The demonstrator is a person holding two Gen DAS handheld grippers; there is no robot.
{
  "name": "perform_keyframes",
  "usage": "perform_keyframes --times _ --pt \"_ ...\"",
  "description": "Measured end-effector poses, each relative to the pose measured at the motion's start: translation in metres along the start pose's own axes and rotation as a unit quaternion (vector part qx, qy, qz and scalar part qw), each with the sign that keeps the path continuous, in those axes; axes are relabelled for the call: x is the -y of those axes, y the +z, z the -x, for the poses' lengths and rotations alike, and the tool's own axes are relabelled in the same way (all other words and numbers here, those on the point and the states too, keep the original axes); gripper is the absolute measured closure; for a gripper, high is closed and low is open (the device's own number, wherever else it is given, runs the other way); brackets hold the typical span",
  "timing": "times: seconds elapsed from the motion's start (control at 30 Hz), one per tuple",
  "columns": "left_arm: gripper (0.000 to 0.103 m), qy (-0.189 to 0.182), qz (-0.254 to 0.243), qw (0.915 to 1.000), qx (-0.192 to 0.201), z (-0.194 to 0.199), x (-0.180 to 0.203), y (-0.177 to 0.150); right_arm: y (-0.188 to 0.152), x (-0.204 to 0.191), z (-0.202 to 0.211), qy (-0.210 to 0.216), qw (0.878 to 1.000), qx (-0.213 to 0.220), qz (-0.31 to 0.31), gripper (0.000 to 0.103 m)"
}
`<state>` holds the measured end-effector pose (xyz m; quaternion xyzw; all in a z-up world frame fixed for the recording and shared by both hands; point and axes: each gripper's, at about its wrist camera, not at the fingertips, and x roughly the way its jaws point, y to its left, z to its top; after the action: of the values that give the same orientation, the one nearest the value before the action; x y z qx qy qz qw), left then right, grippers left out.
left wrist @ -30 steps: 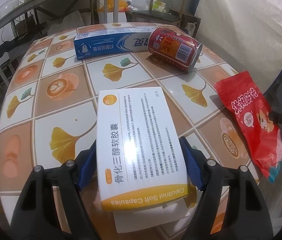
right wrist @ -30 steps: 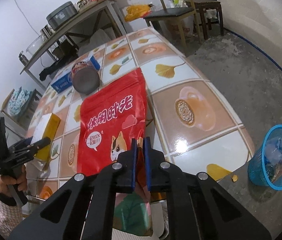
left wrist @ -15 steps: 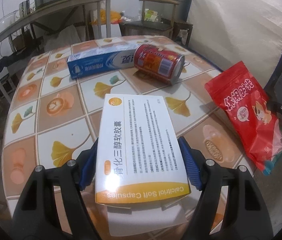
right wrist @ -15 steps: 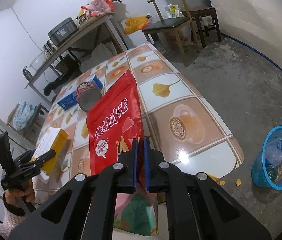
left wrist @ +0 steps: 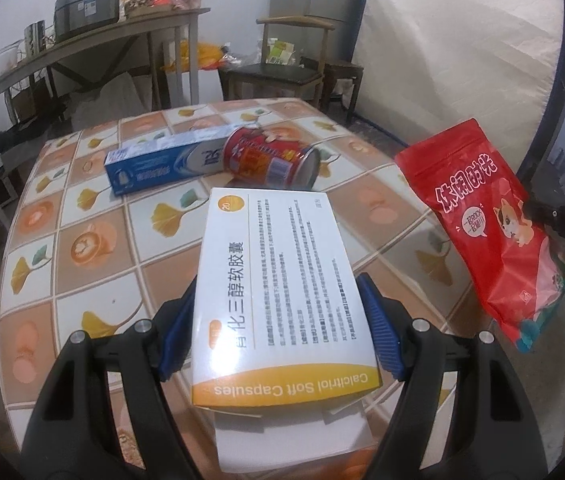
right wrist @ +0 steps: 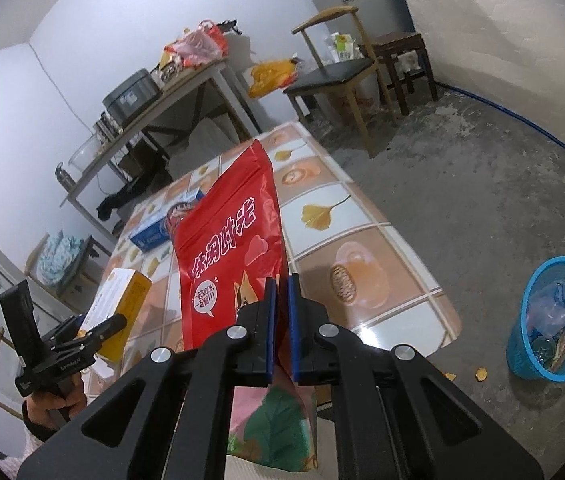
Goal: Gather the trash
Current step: 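Lift the medicine box and red snack bag off the table with both tools, then carry the medicine box and red snack bag to the wastebasket with both tools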
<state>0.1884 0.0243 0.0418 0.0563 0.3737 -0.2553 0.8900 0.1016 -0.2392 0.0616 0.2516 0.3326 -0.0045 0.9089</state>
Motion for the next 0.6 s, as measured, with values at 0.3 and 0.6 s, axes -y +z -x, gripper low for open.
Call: perform_keyframes --times 0.3,0.6 --pt "0.033 -0.035 -0.028 0.9986 0.026 0.005 0.045 0.027 0.004 0.032 0.041 -0.013 0.998 0.048 -0.029 0.097" --pt "0.033 -0.146 -0.056 0.9873 0.029 -0.012 0.131 0.063 -0.001 0.097 0.109 -0.074 0.987 0.116 -0.083 0.097"
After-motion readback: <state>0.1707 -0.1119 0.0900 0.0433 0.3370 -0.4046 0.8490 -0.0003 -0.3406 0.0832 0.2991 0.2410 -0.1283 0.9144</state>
